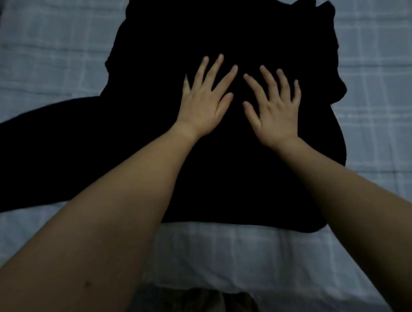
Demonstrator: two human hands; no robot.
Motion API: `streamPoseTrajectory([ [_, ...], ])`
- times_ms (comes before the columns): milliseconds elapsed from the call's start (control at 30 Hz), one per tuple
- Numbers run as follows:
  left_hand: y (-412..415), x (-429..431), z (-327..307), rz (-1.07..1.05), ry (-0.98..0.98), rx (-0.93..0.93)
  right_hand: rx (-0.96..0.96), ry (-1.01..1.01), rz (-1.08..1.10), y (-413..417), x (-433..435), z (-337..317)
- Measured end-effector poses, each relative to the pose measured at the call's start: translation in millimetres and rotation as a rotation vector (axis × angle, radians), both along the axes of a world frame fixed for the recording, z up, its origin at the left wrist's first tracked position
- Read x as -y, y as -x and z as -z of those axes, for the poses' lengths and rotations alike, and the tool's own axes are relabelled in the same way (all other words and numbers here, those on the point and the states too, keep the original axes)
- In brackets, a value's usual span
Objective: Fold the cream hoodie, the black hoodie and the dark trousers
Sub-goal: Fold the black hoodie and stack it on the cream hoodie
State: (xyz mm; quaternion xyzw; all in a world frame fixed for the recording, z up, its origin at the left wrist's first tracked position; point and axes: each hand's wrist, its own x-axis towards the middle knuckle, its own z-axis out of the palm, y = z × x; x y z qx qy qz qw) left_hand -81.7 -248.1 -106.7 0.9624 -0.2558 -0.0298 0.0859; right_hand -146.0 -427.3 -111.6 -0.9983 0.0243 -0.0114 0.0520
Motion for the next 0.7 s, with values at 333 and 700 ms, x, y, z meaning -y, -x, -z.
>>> streamPoseTrajectory([
  [333, 178, -66, -31, -0.024, 0.396, -0.133, 0.105, -0.633, 0.05, 177, -59, -42],
  [700, 293, -92, 5, -0.742, 1.187, -0.645, -0.064, -1.5, 0.635, 256, -106, -8],
])
